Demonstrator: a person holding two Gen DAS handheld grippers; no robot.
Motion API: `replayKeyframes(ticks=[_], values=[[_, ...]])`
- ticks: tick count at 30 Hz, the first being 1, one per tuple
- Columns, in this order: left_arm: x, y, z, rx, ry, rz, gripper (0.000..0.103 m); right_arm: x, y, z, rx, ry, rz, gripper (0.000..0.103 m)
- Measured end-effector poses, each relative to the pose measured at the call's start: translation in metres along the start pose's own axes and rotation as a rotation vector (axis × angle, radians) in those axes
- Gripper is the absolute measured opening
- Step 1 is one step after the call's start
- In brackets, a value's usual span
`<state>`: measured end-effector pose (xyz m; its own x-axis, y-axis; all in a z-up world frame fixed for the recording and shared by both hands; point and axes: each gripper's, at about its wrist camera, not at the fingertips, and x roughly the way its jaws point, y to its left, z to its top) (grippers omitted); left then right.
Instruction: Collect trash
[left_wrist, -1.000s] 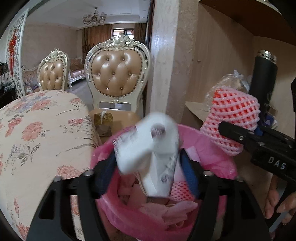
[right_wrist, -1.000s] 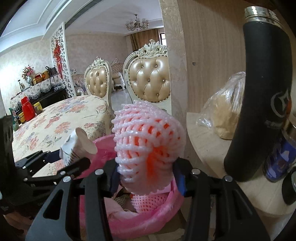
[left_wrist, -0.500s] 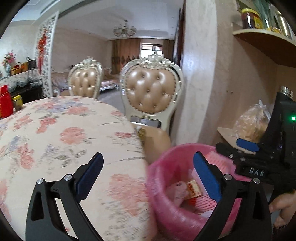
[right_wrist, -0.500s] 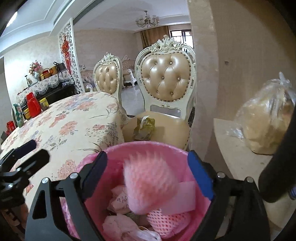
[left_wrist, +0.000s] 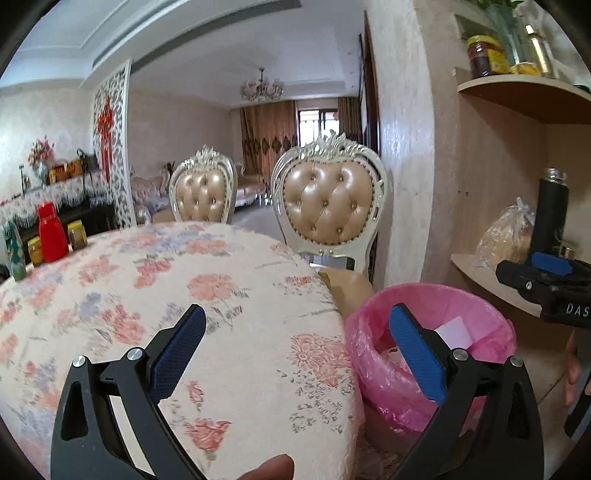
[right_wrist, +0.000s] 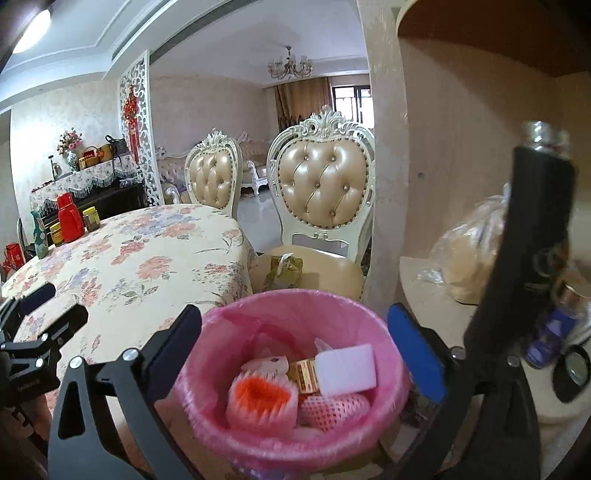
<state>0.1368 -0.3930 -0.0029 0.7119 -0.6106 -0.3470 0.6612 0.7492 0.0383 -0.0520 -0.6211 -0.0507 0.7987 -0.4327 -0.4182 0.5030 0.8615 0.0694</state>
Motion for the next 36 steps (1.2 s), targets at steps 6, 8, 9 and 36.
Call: replayKeyframes(ticks=[6,8,9,36], values=[[-0.027,0.006,0.005,-0.016,-0.019,-0.043,0.095,-0.03,0.017,-0.007,-0.041,-0.009,-0.043,0.098],[-0.032,0.006,0.004,-0.014,-0.022,-0.051,0.095,-0.036,0.018,-0.012,-0.027,-0.002,-0.049,0.098],[-0.035,0.007,0.003,-0.007,-0.021,-0.051,0.095,-0.039,0.019,-0.015,-0.018,0.001,-0.05,0.098],[-0.033,-0.001,-0.037,0.061,0.038,-0.26,0.096,-0.071,0.022,-0.055,0.066,0.074,-0.216,0.098]])
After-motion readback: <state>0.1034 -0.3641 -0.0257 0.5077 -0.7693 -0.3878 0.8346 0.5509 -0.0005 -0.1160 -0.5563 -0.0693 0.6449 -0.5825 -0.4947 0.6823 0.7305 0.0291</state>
